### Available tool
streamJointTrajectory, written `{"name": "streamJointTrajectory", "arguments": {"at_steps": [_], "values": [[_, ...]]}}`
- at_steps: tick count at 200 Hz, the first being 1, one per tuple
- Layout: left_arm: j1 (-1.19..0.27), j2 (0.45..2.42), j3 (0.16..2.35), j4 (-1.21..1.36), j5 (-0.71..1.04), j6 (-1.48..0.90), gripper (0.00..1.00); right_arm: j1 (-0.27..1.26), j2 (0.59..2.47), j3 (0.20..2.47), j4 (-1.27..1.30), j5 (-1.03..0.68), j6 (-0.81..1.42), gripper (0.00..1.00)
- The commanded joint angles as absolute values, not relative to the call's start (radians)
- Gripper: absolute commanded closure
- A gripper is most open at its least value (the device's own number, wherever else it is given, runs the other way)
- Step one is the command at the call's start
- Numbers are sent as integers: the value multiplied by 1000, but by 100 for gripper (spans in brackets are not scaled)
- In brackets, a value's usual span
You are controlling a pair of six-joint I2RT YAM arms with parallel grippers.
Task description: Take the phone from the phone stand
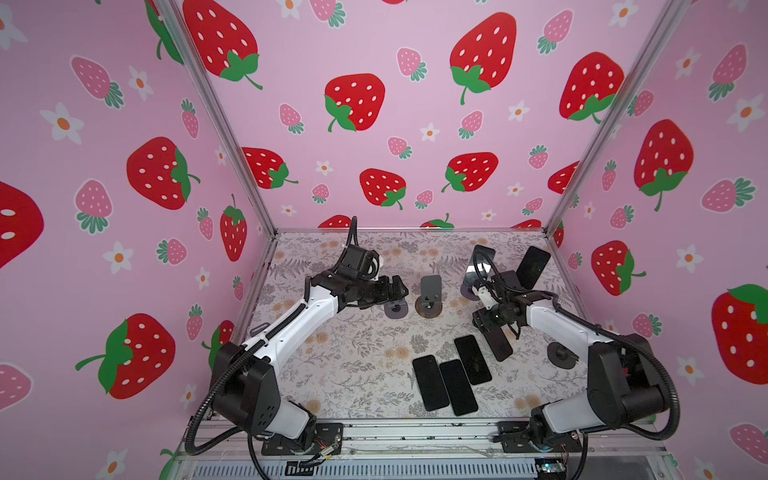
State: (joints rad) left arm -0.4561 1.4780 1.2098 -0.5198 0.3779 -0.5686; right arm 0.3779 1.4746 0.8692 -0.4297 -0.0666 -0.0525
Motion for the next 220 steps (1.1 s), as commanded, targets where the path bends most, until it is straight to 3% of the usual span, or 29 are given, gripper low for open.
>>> {"name": "streamJointTrajectory", "arguments": {"at_steps": [1,220], "values": [[-453,1441,1191,-521,387,-561,1,384,1488,858,-393,-63,-1,38],[-452,1425,1163,-516,371,-560,1,384,1645,874,-376,-51,46,27]]}}
